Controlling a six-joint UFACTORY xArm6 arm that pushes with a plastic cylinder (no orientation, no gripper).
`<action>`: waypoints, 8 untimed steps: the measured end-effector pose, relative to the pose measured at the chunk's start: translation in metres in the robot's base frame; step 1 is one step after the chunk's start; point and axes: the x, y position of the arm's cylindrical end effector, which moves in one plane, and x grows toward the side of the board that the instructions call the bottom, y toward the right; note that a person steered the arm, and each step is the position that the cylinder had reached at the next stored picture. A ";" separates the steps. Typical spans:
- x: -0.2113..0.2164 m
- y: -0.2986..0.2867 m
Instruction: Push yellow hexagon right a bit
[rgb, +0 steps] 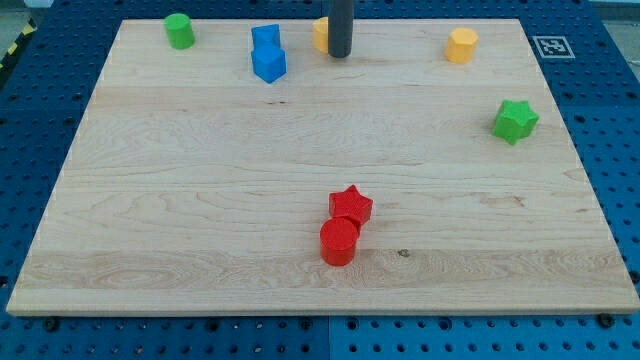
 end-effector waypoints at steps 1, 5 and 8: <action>0.029 0.034; 0.047 0.111; 0.002 0.132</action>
